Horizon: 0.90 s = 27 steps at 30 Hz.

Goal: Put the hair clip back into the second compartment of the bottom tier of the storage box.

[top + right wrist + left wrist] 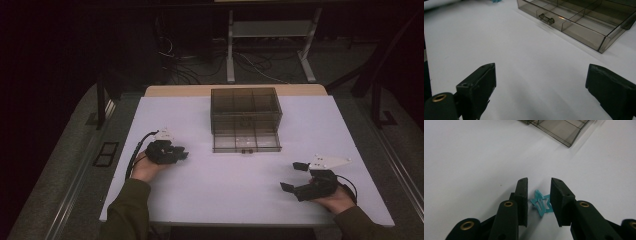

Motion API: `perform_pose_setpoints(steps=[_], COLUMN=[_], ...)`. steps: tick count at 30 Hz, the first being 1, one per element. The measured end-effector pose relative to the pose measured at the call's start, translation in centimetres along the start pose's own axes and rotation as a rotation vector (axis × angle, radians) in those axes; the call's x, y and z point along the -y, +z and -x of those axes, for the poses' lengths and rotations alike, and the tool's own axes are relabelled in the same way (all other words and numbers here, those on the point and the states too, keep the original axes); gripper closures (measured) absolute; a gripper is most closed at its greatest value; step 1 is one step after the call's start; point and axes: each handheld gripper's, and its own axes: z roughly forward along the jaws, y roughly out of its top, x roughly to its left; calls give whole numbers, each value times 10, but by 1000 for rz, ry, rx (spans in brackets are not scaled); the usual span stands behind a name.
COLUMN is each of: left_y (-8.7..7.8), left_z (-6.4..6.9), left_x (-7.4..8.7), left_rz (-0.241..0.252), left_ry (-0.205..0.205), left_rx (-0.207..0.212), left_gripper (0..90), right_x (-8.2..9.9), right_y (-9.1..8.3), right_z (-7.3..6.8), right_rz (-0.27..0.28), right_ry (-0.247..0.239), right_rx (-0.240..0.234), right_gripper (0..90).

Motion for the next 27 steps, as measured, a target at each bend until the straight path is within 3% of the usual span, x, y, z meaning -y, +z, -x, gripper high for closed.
perform_pose_setpoints(steps=[12, 27], left_y=[3, 4], left_z=[3, 6], left_x=[0, -1], left_rz=[-40, -51], left_ry=[37, 67], left_rx=[0, -13], left_gripper=[701, 776], right_x=[0, 0], right_y=[0, 0], right_z=[0, 0], right_rz=[-1, -1], right_ry=[2, 3], right_rx=[0, 1], right_gripper=[90, 90])
